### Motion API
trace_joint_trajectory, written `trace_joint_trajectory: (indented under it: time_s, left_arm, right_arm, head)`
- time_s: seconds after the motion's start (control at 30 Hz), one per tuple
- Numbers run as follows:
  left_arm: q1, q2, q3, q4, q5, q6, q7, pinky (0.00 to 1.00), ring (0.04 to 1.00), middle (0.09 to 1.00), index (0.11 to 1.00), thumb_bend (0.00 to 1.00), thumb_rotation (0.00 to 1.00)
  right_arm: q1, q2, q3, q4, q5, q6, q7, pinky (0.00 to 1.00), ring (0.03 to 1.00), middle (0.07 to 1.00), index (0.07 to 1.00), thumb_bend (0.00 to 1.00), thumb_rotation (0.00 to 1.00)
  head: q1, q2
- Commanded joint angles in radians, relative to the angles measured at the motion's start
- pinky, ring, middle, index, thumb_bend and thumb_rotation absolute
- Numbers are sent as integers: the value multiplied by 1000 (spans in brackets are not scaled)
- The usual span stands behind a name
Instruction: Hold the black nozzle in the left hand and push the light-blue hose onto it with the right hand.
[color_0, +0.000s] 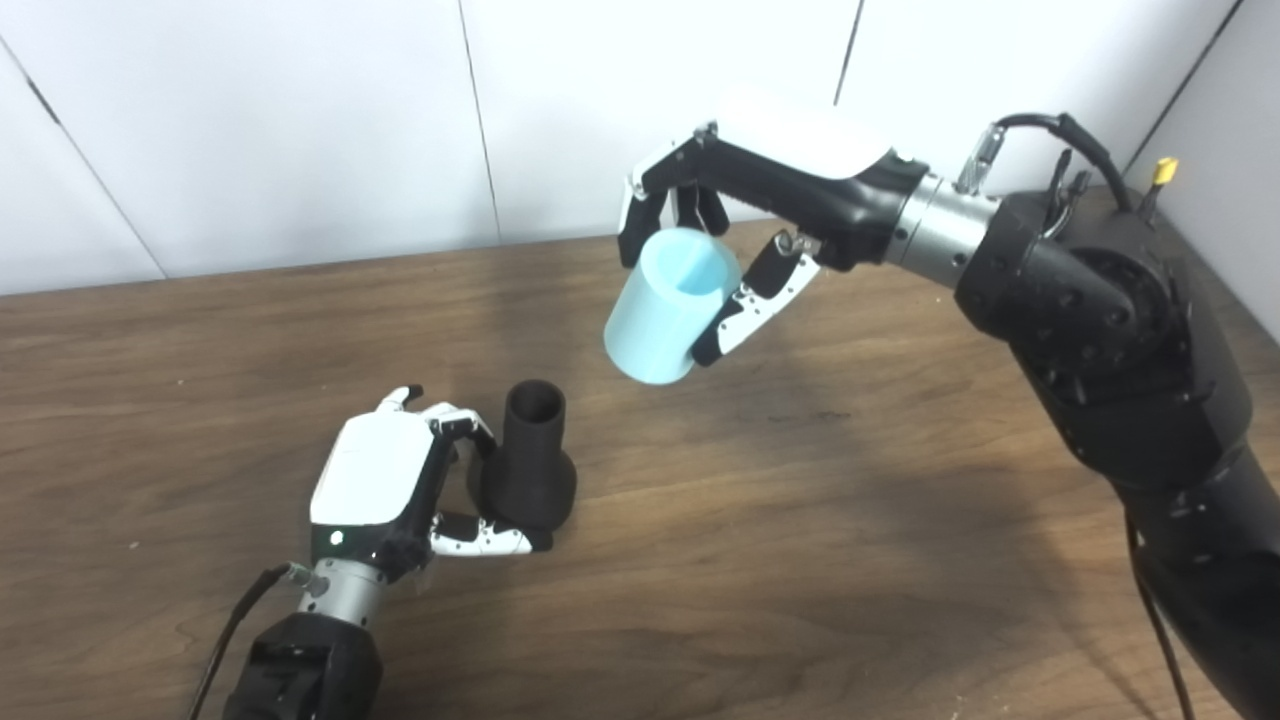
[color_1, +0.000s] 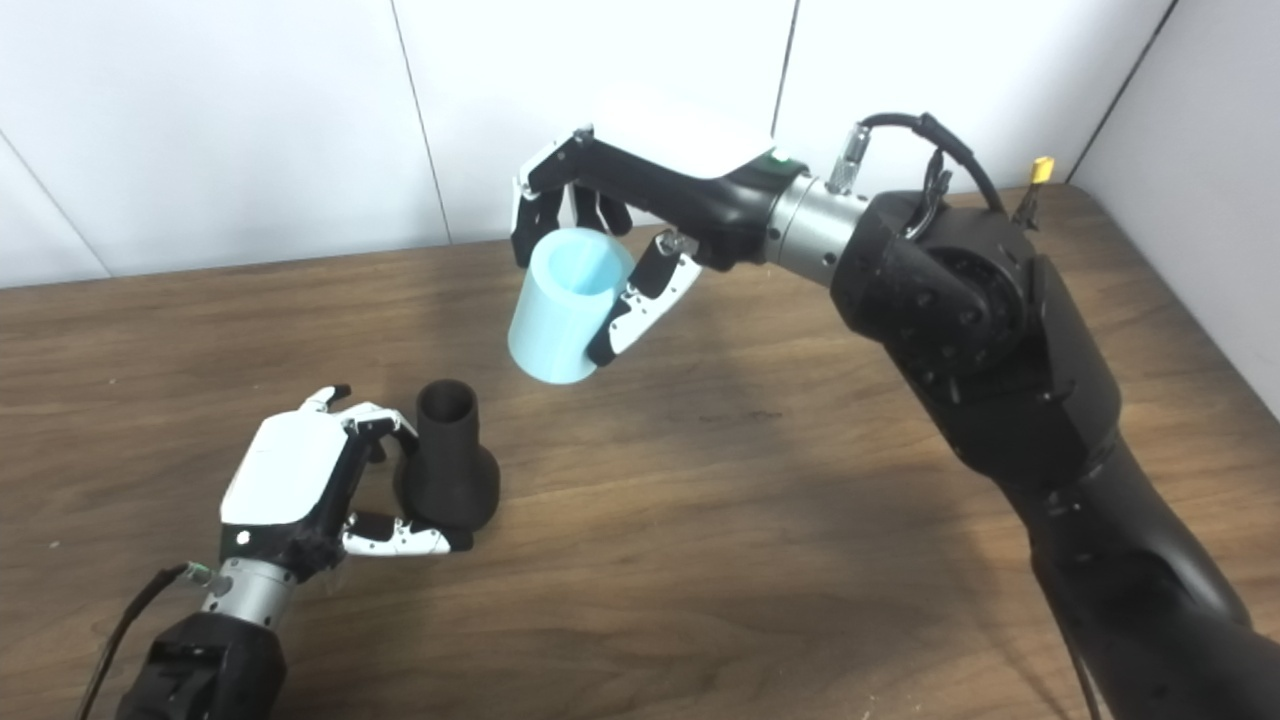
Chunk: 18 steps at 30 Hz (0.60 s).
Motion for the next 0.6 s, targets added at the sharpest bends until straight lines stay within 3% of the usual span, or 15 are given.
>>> trace_joint_trajectory:
  time_s: [0.0, 0.1, 0.17, 0.33, 0.57]
  left_arm:
    - [6, -8, -28, 10, 1, 2, -49, 899, 714, 659, 485, 519, 44]
    - [4, -13, -33, 9, 5, 9, -50, 904, 719, 660, 485, 519, 44]
    - [3, -18, -36, 7, 5, 15, -52, 906, 722, 659, 485, 519, 43]
    - [0, -35, -54, 13, 20, 32, -46, 909, 728, 657, 485, 519, 44]
    - [-6, -49, -64, 35, 37, 33, -22, 909, 718, 652, 485, 520, 45]
  right_arm:
    - [-38, 9, -9, -26, 4, -3, -18, 251, 437, 483, 487, 521, 0]
    - [-42, 24, -11, -22, 7, -21, -23, 240, 444, 479, 487, 521, 0]
    - [-43, 29, -12, -21, 6, -28, -24, 288, 385, 499, 505, 516, 0]
    - [-40, 36, -10, -22, 23, -16, -11, 339, 390, 505, 499, 516, 0]
    - [-32, 47, -3, 10, 29, -36, -26, 321, 384, 505, 492, 516, 0]
  head:
    - [7, 1]
    - [46, 8]
    - [69, 10]
    - [139, 17]
    - [152, 16]
